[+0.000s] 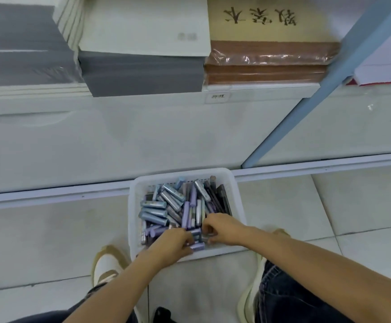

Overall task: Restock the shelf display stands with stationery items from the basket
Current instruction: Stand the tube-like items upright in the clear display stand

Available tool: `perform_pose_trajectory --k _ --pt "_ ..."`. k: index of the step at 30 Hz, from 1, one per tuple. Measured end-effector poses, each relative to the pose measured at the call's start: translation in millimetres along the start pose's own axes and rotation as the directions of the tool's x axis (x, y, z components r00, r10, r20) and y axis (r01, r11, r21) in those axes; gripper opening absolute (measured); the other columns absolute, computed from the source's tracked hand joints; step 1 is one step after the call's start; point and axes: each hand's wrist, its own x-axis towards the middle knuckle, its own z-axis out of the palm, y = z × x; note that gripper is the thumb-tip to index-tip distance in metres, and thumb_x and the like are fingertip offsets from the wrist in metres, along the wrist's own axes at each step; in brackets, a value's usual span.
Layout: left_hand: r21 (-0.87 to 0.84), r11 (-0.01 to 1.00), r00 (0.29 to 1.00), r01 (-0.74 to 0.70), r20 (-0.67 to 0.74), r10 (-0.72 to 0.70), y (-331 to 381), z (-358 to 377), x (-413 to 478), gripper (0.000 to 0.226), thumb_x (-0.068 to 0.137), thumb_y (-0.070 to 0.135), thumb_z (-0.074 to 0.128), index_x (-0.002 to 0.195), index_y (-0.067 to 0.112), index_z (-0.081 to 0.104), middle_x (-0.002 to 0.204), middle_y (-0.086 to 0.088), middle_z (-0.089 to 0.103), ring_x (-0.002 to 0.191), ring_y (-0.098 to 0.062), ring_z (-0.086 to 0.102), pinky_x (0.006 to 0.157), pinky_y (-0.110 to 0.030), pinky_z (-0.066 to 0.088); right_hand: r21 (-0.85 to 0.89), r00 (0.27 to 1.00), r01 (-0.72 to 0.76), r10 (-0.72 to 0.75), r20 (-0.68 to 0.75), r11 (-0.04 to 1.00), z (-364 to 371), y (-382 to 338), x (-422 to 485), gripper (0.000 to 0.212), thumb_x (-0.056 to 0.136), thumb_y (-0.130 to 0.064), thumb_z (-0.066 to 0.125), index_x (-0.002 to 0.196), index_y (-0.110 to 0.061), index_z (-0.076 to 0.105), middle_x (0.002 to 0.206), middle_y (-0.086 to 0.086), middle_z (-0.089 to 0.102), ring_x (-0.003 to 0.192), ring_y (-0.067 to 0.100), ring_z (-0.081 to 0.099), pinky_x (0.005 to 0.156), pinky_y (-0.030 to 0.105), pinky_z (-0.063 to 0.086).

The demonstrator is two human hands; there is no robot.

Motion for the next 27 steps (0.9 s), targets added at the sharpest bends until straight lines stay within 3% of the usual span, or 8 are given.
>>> perform_pose_trajectory --k 3,6,8,11,13,17,22,27 --pt "-0.135 0.990 0.999 0.040 0.011 -0.039 -4.8 2.6 -5.1 0.023 0.092 0.028 0.062 0.106 0.010 0.063 0.097 -0.007 0.066 0.084 -0.020 0.057 0.069 -0.029 0.039 0.068 1.000 0.020 -0.021 0.014 0.997 -2.6 2.6 -0.3 0.022 0.087 -0.021 0.069 0.106 -0.012 0.063 0.109 0.006 0.061 0.097 0.022 0.059 0.082 0.032 0.047" --pt "-0.316 0.944 0.994 0.092 -0.029 -0.107 -11.6 -3.6 -8.3 0.016 0.094 0.025 0.061 0.098 0.010 0.055 0.081 -0.004 0.060 0.071 -0.016 0.051 0.060 -0.023 0.036 0.295 0.996 0.028 0.000 -0.094 0.955 -13.9 2.9 -2.8 0.020 0.089 -0.022 0.068 0.105 -0.011 0.063 0.102 0.003 0.064 0.093 0.016 0.061 0.081 0.024 0.049" --pt "-0.606 0.786 0.981 0.121 -0.050 -0.190 -10.6 -11.9 -9.5 0.010 0.097 0.017 0.055 0.094 0.011 0.047 0.082 -0.005 0.065 0.066 -0.014 0.053 0.061 -0.024 0.042 0.529 0.979 0.024 0.087 -0.185 0.848 -26.3 -1.9 -3.7 0.021 0.089 -0.022 0.068 0.106 -0.012 0.063 0.099 0.001 0.066 0.090 0.014 0.064 0.079 0.019 0.051" --pt "-0.866 0.493 0.942 0.087 -0.089 -0.323 -3.9 -20.3 -6.2 0.009 0.101 0.011 0.040 0.091 0.012 0.041 0.082 -0.012 0.061 0.073 -0.019 0.057 0.069 -0.028 0.051 0.825 0.965 0.058 0.180 -0.190 0.562 -42.0 -21.5 -2.7 0.021 0.089 -0.017 0.069 0.106 -0.009 0.062 0.096 0.006 0.069 0.081 0.015 0.070 0.075 0.023 0.057" --pt "-0.921 0.381 0.916 0.080 -0.083 -0.393 0.0 -24.3 -4.0 0.017 0.103 0.024 0.038 0.097 0.010 0.045 0.083 -0.011 0.054 0.072 -0.017 0.053 0.066 -0.023 0.051 0.883 0.969 0.110 0.146 -0.197 0.457 -48.2 -40.0 1.3 0.019 0.088 -0.012 0.069 0.104 -0.004 0.063 0.094 0.011 0.068 0.077 0.017 0.071 0.072 0.023 0.057" --pt "-0.968 0.241 0.920 -0.074 -0.160 -0.358 -5.0 -37.7 -9.6 0.056 0.097 0.055 0.039 0.111 0.003 0.054 0.073 -0.005 0.059 0.061 -0.014 0.053 0.057 -0.025 0.047 0.937 0.965 0.172 0.139 -0.222 0.303 -56.3 -71.0 15.9 0.030 0.088 -0.007 0.068 0.113 0.008 0.061 0.106 0.023 0.067 0.094 0.027 0.070 0.086 0.033 0.058" --pt "-0.965 0.164 0.861 -0.204 -0.257 -0.439 -25.0 -57.7 -24.1 0.041 0.092 0.042 0.055 0.087 0.002 0.052 0.066 -0.007 0.045 0.053 -0.015 0.040 0.050 -0.022 0.038 0.912 0.976 0.172 0.063 -0.210 0.372 -64.0 -87.4 38.5 0.029 0.090 -0.007 0.067 0.118 -0.002 0.066 0.112 0.017 0.069 0.102 0.026 0.068 0.087 0.029 0.056" --pt "-0.952 0.170 0.731 -0.253 -0.304 -0.612 -67.0 -65.7 -45.9 0.024 0.094 0.026 0.061 0.077 0.013 0.049 0.059 0.001 0.040 0.049 -0.011 0.035 0.047 -0.020 0.035 0.609 0.942 0.150 0.074 -0.327 0.779 -54.2 -94.0 67.5 0.035 0.087 -0.018 0.071 0.121 -0.011 0.063 0.109 0.007 0.066 0.095 0.015 0.062 0.088 0.029 0.051"
